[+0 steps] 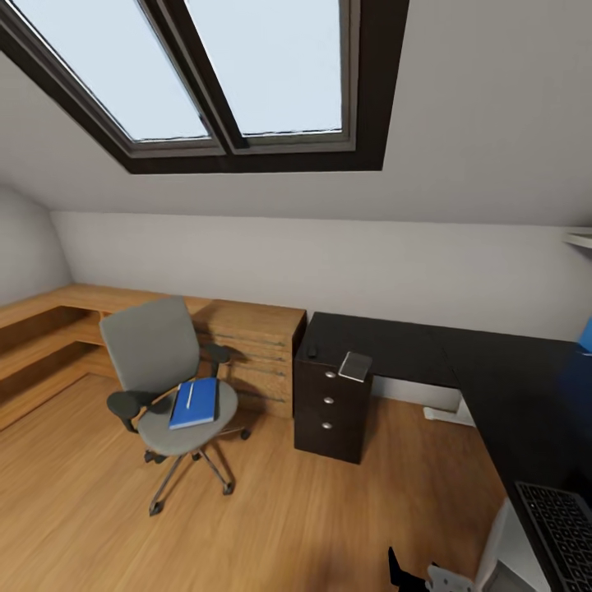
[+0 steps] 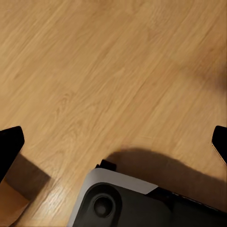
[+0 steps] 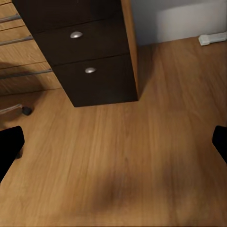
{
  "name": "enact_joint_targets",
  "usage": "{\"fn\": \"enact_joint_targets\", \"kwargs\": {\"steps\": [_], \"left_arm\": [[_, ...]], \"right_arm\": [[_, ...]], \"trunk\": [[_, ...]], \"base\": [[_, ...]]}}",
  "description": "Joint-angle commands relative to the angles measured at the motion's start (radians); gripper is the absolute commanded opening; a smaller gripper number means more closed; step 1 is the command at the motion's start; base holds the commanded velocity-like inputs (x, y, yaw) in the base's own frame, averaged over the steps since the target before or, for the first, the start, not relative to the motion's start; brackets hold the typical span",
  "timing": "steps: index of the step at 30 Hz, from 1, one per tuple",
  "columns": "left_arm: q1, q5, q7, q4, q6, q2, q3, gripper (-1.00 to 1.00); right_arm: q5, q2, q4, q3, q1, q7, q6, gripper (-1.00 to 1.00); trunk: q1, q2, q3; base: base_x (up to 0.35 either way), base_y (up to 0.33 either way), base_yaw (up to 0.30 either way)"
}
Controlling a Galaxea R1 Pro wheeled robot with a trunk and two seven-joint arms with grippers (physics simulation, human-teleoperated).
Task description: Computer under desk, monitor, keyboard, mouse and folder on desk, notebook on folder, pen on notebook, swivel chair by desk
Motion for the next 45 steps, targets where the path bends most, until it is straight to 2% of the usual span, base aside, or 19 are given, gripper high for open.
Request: {"fn": "enact_joint_targets", "kwargs": {"steps": [1, 28, 45], "left_arm": [[0.0, 0.007, 0.004, -0.001, -0.003, 0.0, -0.003, 1.0], [0.0, 0.007, 0.004, 0.0, -0.003, 0.0, -0.004, 1.0], [0.0, 0.008, 0.004, 0.001, -0.001, -0.008, -0.004, 1.0]], "right_arm": [[-0.011, 0.0, 0.001, 0.008, -0.001, 0.004, -0.003, 1.0], [-0.011, 0.0, 0.009, 0.009, -0.001, 0.003, -0.004, 1.0], [-0.011, 0.002, 0.009, 0.009, -0.001, 0.005, -0.007, 1.0]], "trunk": [[0.001, -0.002, -0.002], [0.001, -0.002, -0.002], [0.001, -0.002, -0.002]], "base": [[0.334, 0.0, 0.0], [0.334, -0.001, 0.0], [0.334, -0.073, 0.0]]}}
